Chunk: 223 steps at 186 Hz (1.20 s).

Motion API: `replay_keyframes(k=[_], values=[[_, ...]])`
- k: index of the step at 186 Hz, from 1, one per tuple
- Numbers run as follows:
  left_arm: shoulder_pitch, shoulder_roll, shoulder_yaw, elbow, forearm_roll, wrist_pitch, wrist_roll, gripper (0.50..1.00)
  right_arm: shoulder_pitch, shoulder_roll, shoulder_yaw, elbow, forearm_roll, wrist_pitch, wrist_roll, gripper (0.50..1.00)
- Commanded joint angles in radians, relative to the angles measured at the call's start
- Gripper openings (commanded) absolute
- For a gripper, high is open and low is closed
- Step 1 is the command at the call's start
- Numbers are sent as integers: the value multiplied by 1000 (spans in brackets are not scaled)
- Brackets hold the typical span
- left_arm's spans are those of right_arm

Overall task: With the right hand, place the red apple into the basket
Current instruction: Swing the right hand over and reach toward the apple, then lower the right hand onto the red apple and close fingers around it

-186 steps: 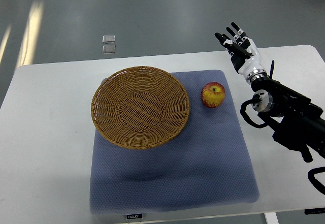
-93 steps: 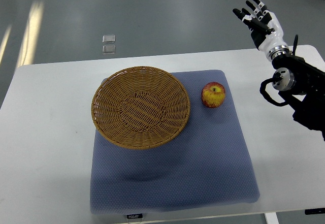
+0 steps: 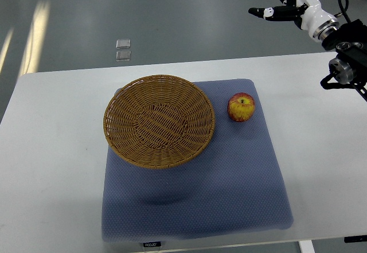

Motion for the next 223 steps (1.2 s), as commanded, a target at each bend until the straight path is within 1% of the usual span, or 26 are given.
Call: replay_keyframes(k=[1,26,36,37,41,72,109,110,120,154,158,184,223], values=[[-2,0,1,0,1,0,1,1000,49,-39,-76,92,-242,46,4,923],[-2,0,0,0,-1,0,-1,1000,93,-62,-150,170,-450,103,10,921],[-2,0,0,0,-1,0,-1,1000,93,-62,-150,170,-450,103,10,921],[-2,0,0,0,1,0,1,1000,105,-62,-179,187,-529,126,10,923],[-2,0,0,0,-1,0,-1,1000,110,-61,-190,190,-555,132,9,924],[-2,0,0,0,-1,0,-1,1000,113,-50,-292,189,-713,137,4,921],[-2,0,0,0,1,0,1,1000,121,-64,-346,187,-791,144,10,921],[-2,0,0,0,-1,0,-1,1000,121,-65,-369,181,-827,144,10,921],[-2,0,0,0,1,0,-1,1000,121,-65,-391,176,-857,144,10,921],[-2,0,0,0,1,0,-1,1000,116,-62,-414,167,-866,143,9,921],[-2,0,0,0,-1,0,-1,1000,110,-59,-432,163,-883,134,5,921],[-2,0,0,0,-1,0,-1,1000,107,-50,-441,126,-911,131,-1,921],[-2,0,0,0,-1,0,-1,1000,90,-44,-460,123,-937,124,-4,921]])
